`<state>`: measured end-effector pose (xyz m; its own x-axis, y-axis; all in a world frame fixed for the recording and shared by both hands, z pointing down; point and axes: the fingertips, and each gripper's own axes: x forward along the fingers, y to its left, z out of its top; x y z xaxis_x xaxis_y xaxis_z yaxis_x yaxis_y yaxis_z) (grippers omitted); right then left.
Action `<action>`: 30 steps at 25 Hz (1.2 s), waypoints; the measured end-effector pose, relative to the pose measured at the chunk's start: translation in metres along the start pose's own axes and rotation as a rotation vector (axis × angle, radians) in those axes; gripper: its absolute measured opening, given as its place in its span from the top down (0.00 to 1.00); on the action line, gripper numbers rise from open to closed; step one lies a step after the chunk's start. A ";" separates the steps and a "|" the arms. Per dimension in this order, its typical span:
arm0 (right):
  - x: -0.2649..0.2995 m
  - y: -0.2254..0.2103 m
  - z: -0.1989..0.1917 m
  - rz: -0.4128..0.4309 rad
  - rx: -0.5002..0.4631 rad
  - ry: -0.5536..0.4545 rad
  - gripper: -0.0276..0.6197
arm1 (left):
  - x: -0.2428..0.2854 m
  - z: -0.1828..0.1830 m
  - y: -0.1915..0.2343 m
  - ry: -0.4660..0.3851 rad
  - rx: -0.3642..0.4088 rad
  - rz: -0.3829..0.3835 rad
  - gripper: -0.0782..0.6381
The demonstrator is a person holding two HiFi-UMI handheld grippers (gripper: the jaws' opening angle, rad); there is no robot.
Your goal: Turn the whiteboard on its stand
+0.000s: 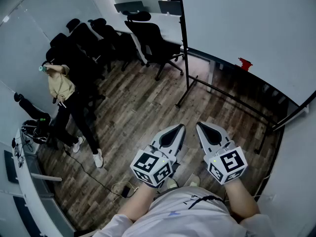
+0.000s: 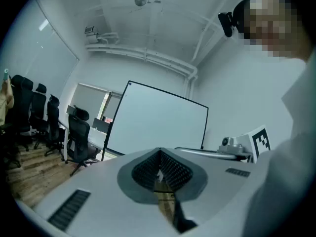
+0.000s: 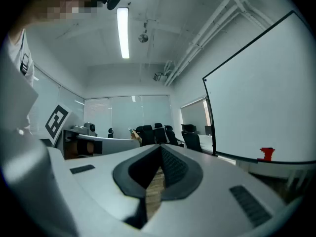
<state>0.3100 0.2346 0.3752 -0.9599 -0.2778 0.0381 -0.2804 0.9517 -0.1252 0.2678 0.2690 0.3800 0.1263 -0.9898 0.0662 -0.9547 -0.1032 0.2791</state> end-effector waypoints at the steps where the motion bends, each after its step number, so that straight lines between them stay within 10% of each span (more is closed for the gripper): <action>1: -0.001 -0.001 0.001 0.001 -0.001 0.000 0.94 | 0.002 0.000 -0.002 0.001 -0.002 -0.001 0.88; 30: -0.012 -0.045 0.005 0.002 0.112 -0.051 0.94 | 0.035 -0.006 0.004 0.022 0.017 0.003 0.88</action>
<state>0.3339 0.1942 0.3752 -0.9584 -0.2850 -0.0125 -0.2742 0.9323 -0.2357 0.2702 0.2344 0.3895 0.1292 -0.9877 0.0879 -0.9596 -0.1022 0.2622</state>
